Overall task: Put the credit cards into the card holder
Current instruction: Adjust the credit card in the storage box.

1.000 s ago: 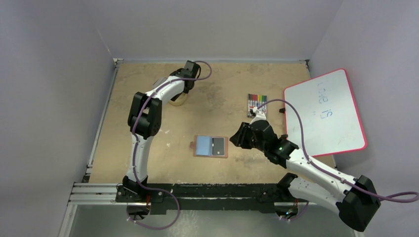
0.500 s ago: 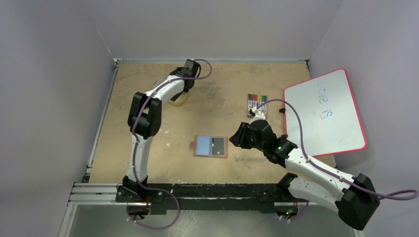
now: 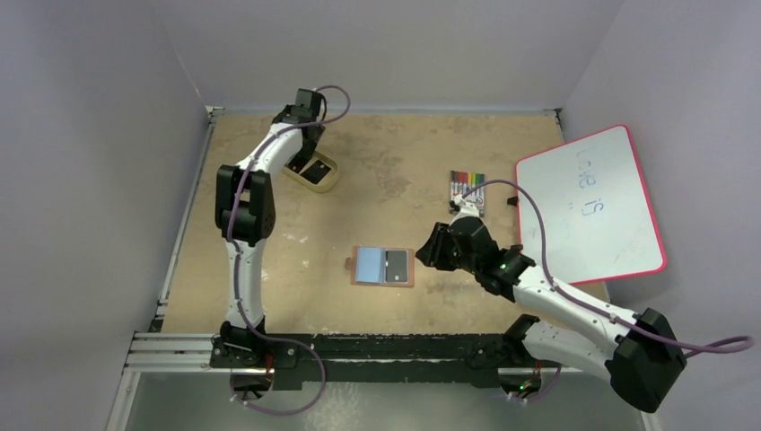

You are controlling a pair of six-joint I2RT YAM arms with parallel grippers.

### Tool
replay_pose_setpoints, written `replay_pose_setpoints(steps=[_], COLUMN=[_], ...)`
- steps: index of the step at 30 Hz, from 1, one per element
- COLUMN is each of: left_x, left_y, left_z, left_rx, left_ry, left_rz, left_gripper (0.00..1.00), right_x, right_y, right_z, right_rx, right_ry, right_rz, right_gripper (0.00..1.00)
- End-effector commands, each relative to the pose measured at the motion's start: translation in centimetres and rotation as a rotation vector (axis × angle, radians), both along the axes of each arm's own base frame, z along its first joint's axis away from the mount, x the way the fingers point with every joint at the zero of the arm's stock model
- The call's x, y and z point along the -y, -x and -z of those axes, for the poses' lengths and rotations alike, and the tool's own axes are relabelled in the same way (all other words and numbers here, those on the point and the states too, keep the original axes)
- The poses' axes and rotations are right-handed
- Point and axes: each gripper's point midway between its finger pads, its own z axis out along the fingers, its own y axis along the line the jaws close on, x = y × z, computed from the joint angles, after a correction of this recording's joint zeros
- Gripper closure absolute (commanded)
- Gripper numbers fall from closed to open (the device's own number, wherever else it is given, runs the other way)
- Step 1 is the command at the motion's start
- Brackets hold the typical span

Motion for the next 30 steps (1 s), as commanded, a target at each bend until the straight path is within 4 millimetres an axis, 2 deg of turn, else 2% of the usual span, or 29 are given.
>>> replay_pose_setpoints(steps=[1,7,19,21,26,30], left_x=[0.8,1.1,-0.5,-0.4,0.5,1.0], left_y=[-2.0,-2.1,-2.1,-2.0,-1.2,-0.3], left_z=[-0.5,1.4,4.5,5.0,5.1,5.0], left_rx=[0.010,-0.057,-0.102,-0.120,-0.146,-0.159], left_ry=[0.175,0.270,0.208,0.214,0.264,0.295], left_rz=[0.066,0.115,0.071,0.072,0.092,0.093], left_gripper=[0.31,0.28,0.27,0.31,0.50,0.57], right_x=[-1.5,-1.8,-2.0,-2.0,-1.9,-1.9], right_y=[-1.5,-1.9,-2.3,-2.3,-2.1,-2.0], right_z=[-2.6,-2.6,-3.0,-3.0,-2.6,-2.7], right_rx=[0.065,0.062,0.068,0.072,0.064,0.069], right_ry=[-0.048,-0.038,-0.030,-0.035,-0.034,-0.041], right_rz=[-0.016,-0.021,-0.020,-0.020,-0.021,-0.022], right_gripper=[0.61,0.61,0.61,0.61,0.61,0.61])
